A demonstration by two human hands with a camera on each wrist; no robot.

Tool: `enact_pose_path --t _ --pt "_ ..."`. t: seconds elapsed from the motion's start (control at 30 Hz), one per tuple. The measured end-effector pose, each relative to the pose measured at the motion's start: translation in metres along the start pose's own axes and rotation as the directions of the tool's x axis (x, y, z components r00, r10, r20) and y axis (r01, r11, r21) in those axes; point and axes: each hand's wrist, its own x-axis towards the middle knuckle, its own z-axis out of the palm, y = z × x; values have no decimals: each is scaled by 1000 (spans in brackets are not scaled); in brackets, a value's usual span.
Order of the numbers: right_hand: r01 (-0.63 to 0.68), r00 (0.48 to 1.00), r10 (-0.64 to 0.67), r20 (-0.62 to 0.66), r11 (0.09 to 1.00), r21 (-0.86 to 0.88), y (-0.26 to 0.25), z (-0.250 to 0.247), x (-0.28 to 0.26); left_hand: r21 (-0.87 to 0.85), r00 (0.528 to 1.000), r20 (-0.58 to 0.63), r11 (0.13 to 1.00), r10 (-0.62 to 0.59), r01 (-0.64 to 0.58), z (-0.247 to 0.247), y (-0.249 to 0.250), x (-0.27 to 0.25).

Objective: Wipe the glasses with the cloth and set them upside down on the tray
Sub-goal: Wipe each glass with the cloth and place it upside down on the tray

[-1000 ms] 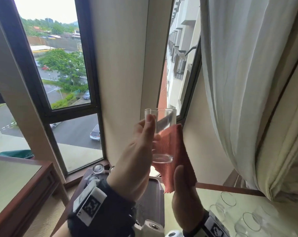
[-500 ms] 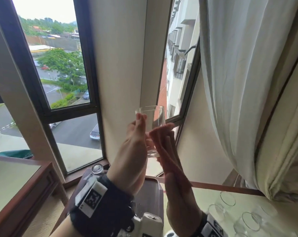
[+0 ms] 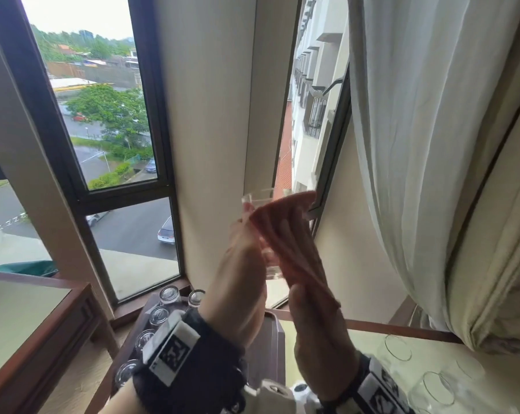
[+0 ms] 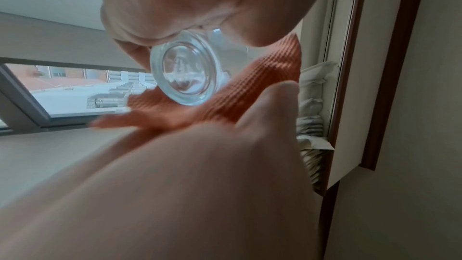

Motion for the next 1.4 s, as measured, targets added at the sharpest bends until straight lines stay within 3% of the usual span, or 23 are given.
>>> enact_pose_path --t 0.1,0.23,0.33,0.5,0.53,0.57,0.6,0.63,0.67,0.73,0.8,0.97,1.03,1.17,1.27,1.33,1.4 --pt "-7 999 5 52 999 35 12 3 -24 -51 1000 -22 999 13 -14 -9 18 5" --pt "-62 997 65 -30 994 88 17 10 -31 36 999 42 999 -6 5 -11 20 8" --pt "-201 968 233 -95 942 269 22 5 -23 101 995 99 995 -32 22 -8 6 1" --pt "-405 896 439 -74 873 271 37 -26 -7 147 987 158 989 -27 4 5 -14 -17" --pt "-344 925 373 -73 902 261 35 -35 -8 141 987 158 990 -27 5 7 -16 -18" --pt "-343 916 389 -95 885 315 29 -37 1 131 989 146 991 -33 13 7 -15 -20" --pt "-270 911 337 -239 923 273 20 -35 11 131 991 127 991 -49 32 6 -17 -16" --pt "-270 927 318 -200 934 235 7 -31 16 123 992 115 991 -59 45 4 -15 -15" --pt "-162 970 192 -149 967 195 4 -26 17 113 993 99 992 -60 49 4 -15 -10" --pt "8 997 -5 -75 1000 30 -4 -13 10 65 998 62 998 -22 18 4 -9 -4" --pt "28 1000 -28 -13 999 -39 7 -3 -4 -21 1000 -9 999 29 -29 0 -1 4" --pt "-66 996 71 -56 993 99 23 8 -25 -13 997 55 998 61 -61 -15 10 7" --pt "-167 979 183 -88 973 159 27 9 -23 -11 991 97 996 94 -94 -13 7 3" --pt "-455 849 502 -164 854 254 31 -8 -10 61 981 172 993 93 -105 -5 -5 -11" --pt "-581 790 609 -63 778 238 26 -16 0 128 985 147 986 90 -109 -1 -10 -13" --pt "-562 820 573 17 797 221 19 -14 -3 143 989 129 985 76 -94 0 -13 -9" --pt "-376 926 375 35 918 125 9 -6 -7 114 993 80 989 85 -94 -6 -13 0"
